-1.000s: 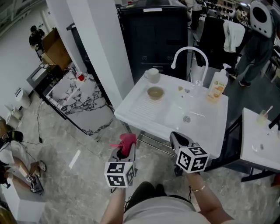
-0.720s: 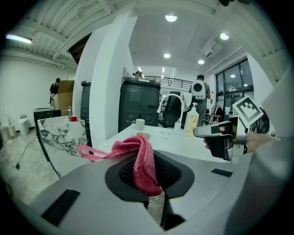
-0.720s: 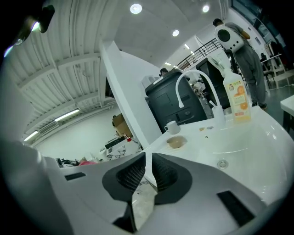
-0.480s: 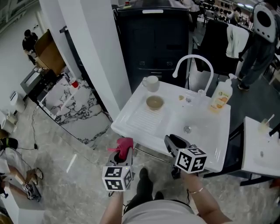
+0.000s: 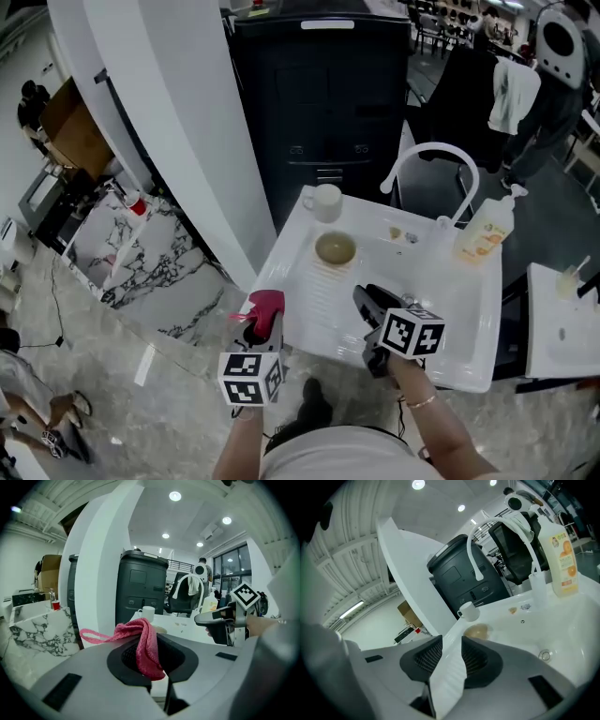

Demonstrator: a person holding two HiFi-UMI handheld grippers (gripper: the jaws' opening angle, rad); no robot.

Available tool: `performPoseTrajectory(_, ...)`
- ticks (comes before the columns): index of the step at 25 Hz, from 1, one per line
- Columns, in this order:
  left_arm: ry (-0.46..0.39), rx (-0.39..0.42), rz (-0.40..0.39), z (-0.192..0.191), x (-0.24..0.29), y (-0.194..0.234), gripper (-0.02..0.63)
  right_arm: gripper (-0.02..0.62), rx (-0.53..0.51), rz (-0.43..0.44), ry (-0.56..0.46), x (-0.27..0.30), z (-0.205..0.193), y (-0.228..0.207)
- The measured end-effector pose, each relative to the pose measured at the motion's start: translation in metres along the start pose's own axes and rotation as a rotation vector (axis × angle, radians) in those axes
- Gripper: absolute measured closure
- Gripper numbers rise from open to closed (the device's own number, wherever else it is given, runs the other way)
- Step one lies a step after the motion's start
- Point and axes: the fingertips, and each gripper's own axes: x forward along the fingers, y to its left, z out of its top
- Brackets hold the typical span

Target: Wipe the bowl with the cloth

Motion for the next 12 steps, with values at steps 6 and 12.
performPoseTrajectory(6,0.003,0.016,-0.057,0.021,0.041,0.029,0.56,0.459,0.033,-0.066,-0.02,0.04,0.018,-0.011)
performPoseTrajectory(12,0.007,0.033,-0.102,0.034,0.068,0.042,0.56,0.456,0.049,-0.129,-0.027,0.064,0.029,-0.027)
